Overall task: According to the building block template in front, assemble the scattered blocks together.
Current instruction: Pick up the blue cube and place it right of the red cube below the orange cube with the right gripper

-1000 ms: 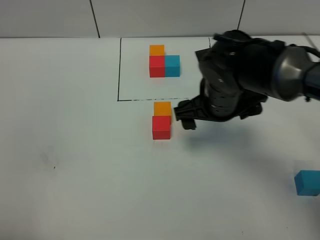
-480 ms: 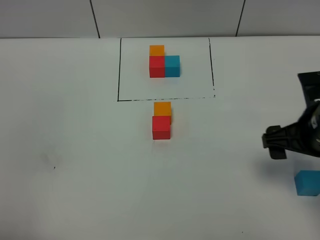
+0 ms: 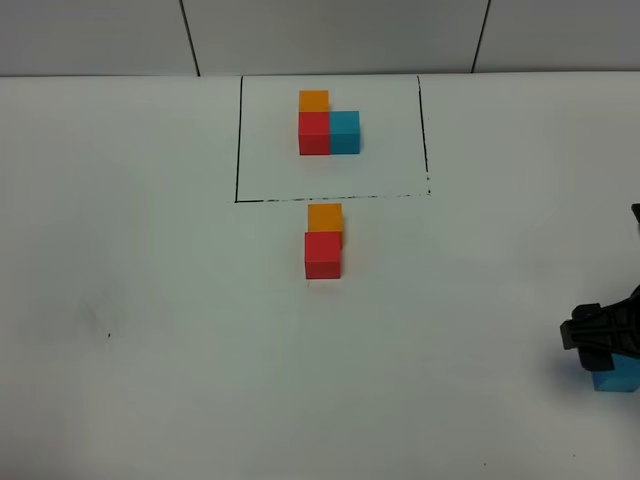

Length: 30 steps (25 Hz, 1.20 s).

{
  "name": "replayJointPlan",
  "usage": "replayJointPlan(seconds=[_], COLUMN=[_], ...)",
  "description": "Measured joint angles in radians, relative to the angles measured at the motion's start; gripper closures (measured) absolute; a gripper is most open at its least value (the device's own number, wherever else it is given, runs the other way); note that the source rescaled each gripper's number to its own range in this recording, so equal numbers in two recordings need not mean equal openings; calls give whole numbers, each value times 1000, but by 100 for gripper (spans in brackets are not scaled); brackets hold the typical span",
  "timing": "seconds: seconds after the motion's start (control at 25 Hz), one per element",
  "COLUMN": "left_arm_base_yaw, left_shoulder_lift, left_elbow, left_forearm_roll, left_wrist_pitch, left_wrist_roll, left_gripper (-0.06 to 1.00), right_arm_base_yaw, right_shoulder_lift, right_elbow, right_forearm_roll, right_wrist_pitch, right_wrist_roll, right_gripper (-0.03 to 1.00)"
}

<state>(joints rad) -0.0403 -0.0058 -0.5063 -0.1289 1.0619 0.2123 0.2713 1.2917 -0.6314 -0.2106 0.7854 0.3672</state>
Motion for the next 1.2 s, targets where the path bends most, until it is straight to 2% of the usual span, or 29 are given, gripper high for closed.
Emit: replayJointPlan(seconds=[0.16,0.32,0.68,0.84,1.2], left_arm_base_yaw=[0,0,0,0,0], left_shoulder_lift=[0,0,0,0,0], left_elbow=[0,0,0,0,0], left_forearm_roll=[0,0,0,0,0], left_wrist_pitch=[0,0,0,0,0], left_wrist_roll=[0,0,0,0,0], left_gripper=[7,7,7,7,7], right_arm_base_yaw=[-13,-67,-154,-179,-181], right_shoulder_lift=[5,39,116,159,216], right_elbow=[2,6,6,6,6], right_forearm_roll=[9,33,126,141,155], right_wrist_pitch=[-37,-47,-112,-150,-165], right_wrist_roll=[-19,-56,-219,-245,-259], right_gripper=[26,26,26,26,26])
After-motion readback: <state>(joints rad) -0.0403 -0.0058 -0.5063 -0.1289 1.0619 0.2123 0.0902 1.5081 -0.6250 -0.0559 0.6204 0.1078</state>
